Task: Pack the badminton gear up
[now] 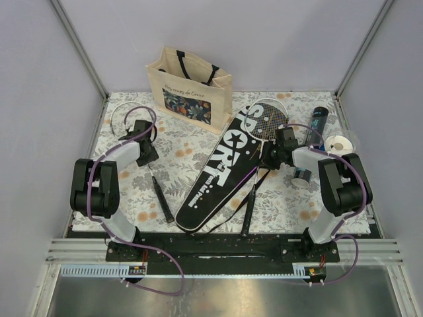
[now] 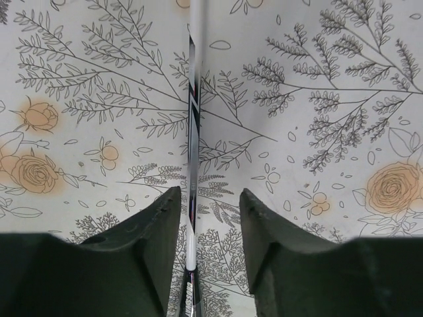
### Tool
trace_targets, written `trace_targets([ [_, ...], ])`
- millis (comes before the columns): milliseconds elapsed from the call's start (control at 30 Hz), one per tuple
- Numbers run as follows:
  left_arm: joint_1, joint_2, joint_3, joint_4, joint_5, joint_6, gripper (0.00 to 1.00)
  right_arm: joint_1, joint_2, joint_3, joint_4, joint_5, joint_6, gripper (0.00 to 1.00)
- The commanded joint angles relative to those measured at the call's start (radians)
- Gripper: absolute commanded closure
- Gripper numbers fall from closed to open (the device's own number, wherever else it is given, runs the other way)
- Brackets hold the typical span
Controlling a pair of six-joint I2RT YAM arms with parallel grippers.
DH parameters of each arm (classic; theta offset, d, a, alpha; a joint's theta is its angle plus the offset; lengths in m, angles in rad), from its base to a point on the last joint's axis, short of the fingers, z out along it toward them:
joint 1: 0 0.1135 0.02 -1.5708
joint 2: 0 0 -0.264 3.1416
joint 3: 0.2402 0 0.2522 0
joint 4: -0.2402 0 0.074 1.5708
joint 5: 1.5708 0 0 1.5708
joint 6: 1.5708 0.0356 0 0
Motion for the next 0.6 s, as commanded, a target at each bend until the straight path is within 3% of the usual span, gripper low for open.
trace_targets([
  [0, 0.001, -0.059, 0.039, -0.004, -0.035, -0.025, 0.53, 0.020, -0.011, 0.033, -0.012, 0.037, 0.003, 0.79],
  [133, -0.007, -0.160, 0.032, -0.013, 0.019, -0.042, 0.44, 0.021, -0.076, 0.038, -0.063, 0.057, -0.005, 0.80],
  [267, -0.086, -0.281, 0.003, -0.002, 0.049, -0.016, 0.43, 0.021, -0.113, 0.027, -0.088, 0.080, -0.006, 0.88],
  [467, -0.348, -0.433, -0.136, 0.139, 0.069, 0.018, 0.41, 0.021, -0.140, 0.059, -0.164, 0.063, -0.026, 0.89],
  [567, -0.442, -0.441, -0.166, 0.203, 0.189, 0.020, 0.39, 0.021, -0.172, 0.067, -0.198, 0.068, -0.040, 0.96],
])
